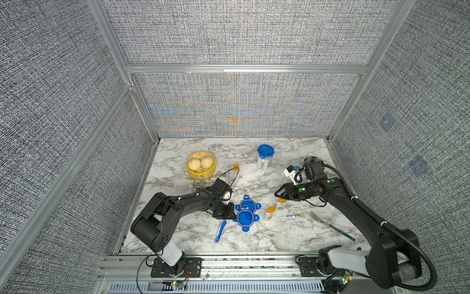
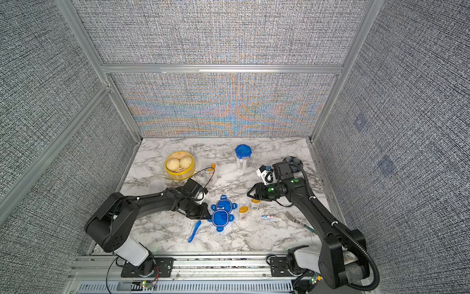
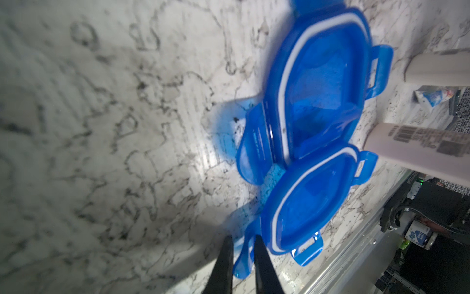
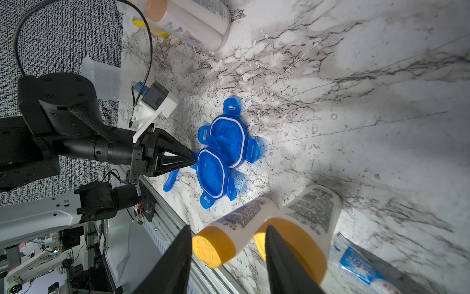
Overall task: Pack away toiletry kits
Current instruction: Pick up the lid from the center of the board.
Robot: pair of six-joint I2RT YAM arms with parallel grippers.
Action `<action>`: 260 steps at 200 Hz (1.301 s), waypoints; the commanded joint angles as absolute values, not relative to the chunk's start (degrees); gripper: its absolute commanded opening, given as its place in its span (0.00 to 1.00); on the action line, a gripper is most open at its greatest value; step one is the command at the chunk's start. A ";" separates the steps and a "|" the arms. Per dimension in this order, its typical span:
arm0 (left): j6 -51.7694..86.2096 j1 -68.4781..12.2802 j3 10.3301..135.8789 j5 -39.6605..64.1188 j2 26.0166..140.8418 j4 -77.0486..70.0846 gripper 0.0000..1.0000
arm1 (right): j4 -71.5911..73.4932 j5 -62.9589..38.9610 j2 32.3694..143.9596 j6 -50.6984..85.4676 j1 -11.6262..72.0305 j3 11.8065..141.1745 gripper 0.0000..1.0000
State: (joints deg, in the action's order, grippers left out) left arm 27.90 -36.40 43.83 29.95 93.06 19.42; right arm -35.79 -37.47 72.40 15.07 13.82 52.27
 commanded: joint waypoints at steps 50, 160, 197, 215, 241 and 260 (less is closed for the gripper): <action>27.28 -36.47 45.53 28.97 90.38 19.95 0.00 | -35.74 -37.73 73.51 13.55 12.31 54.40 0.49; 12.66 -36.47 54.32 34.04 80.00 33.33 0.00 | -28.64 -42.56 72.30 13.38 10.84 56.43 0.50; 9.35 -36.47 59.42 33.95 75.68 35.32 0.00 | -25.21 -43.76 68.48 15.96 10.89 56.51 0.52; 9.69 -36.47 62.19 30.67 72.97 33.32 0.00 | -21.25 -45.15 67.09 18.91 10.90 56.51 0.54; 11.95 -36.43 63.80 15.19 67.99 26.57 0.00 | -14.30 -46.26 66.80 17.86 12.14 59.38 0.61; 7.53 -36.06 60.57 6.71 64.43 15.47 0.00 | -6.22 -46.06 67.70 13.85 13.72 59.79 0.65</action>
